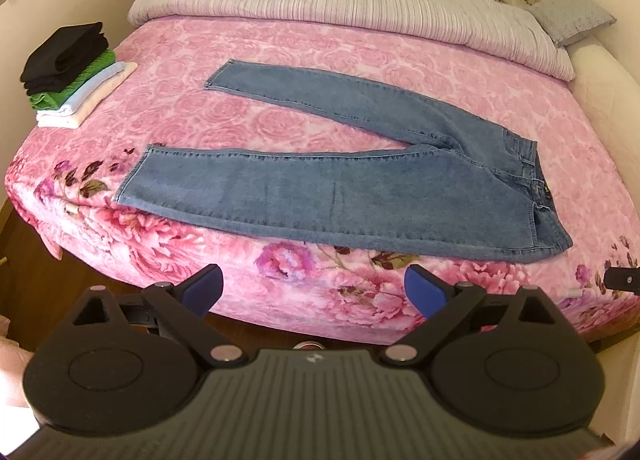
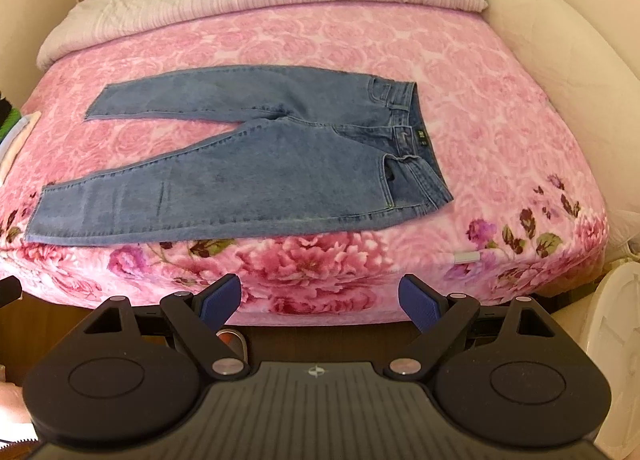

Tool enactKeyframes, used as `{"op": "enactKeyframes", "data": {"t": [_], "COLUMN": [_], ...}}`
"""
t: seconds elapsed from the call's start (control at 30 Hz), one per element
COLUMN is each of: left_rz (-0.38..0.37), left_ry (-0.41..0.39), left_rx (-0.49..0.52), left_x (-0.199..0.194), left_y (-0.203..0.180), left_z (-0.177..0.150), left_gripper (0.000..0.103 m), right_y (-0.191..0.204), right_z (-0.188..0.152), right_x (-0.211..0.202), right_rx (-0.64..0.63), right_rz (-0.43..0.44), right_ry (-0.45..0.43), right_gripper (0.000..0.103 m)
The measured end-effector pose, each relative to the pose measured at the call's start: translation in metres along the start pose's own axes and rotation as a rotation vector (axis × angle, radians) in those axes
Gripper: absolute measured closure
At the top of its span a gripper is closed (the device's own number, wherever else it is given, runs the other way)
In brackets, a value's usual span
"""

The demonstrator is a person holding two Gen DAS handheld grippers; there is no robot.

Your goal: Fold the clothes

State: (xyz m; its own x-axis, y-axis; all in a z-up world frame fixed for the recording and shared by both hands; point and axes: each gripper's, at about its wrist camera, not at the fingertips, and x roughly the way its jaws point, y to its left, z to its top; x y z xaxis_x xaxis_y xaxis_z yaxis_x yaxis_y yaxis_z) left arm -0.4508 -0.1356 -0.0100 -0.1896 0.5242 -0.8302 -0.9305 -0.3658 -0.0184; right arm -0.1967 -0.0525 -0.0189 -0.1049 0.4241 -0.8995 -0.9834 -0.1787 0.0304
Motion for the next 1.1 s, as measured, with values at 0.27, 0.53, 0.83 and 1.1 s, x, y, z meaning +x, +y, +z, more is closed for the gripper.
{"op": "enactKeyframes", "data": {"t": [0.27, 0.53, 0.83, 1.1], "left_rz": [-0.028, -0.055, -0.214, -0.370], "left_ry": [0.022, 0.026, 0.059, 0.093], "left_rx": [0.066, 0.158, 0.254, 0.317], "left_x": [0.057, 0.111, 0.177, 0.236], "left_y": [0.012, 0.034, 0.038, 0.001], "left_z": [0.065, 0.142, 0.174, 0.206], "left_gripper": [0.007, 0.007, 0.007, 0.010], "right_y": [0.010, 0.026, 0.019, -0.015], "right_z": [0.043, 0.099, 0.122, 0.142], "right_x": [0.044, 0.093, 0.133, 0.173], "right_rx": [0.094, 0.232, 0.344, 0.395], "right_rz": [-0.046, -0.096, -0.095, 0.039], "right_ry": [0.051, 0.076, 0.080, 0.057], "right_gripper": [0.015, 0.015, 0.015, 0.015]}}
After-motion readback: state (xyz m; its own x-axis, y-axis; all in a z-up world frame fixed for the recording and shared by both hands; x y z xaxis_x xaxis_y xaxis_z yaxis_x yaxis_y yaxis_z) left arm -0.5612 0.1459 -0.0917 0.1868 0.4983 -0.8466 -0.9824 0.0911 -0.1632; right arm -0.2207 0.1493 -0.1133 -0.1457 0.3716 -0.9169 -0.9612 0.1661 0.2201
